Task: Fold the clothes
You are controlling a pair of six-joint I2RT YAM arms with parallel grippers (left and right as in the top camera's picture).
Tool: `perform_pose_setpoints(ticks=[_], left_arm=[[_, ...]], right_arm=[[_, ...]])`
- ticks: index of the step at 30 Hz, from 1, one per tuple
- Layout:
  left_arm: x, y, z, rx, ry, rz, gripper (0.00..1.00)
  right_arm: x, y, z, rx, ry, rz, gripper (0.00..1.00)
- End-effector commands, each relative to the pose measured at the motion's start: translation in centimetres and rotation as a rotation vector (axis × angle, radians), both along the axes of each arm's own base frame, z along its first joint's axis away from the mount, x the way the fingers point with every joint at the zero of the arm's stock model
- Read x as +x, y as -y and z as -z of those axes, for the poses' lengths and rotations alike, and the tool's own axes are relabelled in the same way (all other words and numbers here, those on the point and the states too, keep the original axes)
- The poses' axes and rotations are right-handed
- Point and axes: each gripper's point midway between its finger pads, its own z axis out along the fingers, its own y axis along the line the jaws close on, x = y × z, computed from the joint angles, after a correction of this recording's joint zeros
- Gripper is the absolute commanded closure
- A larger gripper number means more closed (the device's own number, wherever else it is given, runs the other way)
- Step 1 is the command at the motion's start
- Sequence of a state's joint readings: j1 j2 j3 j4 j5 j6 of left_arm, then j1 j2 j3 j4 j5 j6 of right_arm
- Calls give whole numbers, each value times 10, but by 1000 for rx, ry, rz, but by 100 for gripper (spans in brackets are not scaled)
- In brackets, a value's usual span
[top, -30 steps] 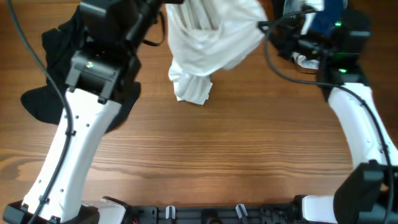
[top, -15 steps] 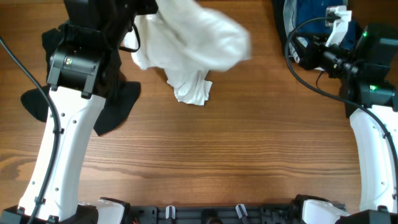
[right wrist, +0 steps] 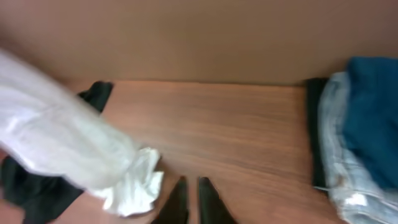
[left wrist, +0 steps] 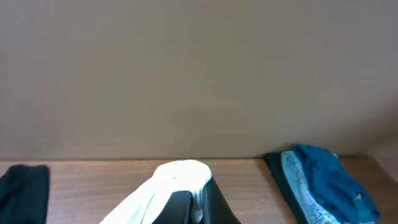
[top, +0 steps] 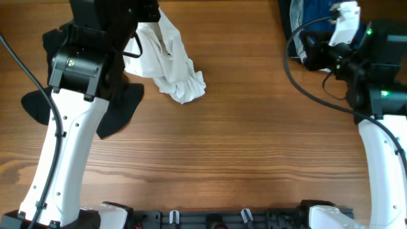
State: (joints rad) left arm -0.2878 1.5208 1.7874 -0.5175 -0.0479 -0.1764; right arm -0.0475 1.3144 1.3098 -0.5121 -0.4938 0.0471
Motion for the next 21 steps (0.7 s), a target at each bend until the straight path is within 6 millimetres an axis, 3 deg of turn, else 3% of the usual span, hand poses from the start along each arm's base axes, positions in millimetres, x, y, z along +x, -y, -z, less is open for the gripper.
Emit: perform_pose_setpoints(ticks=[1, 9, 12, 16, 21], left_arm=[[-12, 7, -34, -4, 97, 21, 96], [-16, 22, -41, -15, 124, 54, 96], [-18, 26, -40, -14, 120, 65, 96], [-18, 26, -39, -24, 114, 63, 96], [-18, 26, -40, -25, 118, 62, 96]], right_arm=[[0, -33, 6, 26, -20, -126, 72], [3, -103, 44, 89, -127, -305, 50], [3, -136, 48, 112, -126, -362, 44], [5, -167, 54, 127, -126, -391, 41], [-2, -201, 89, 103, -202, -450, 38]])
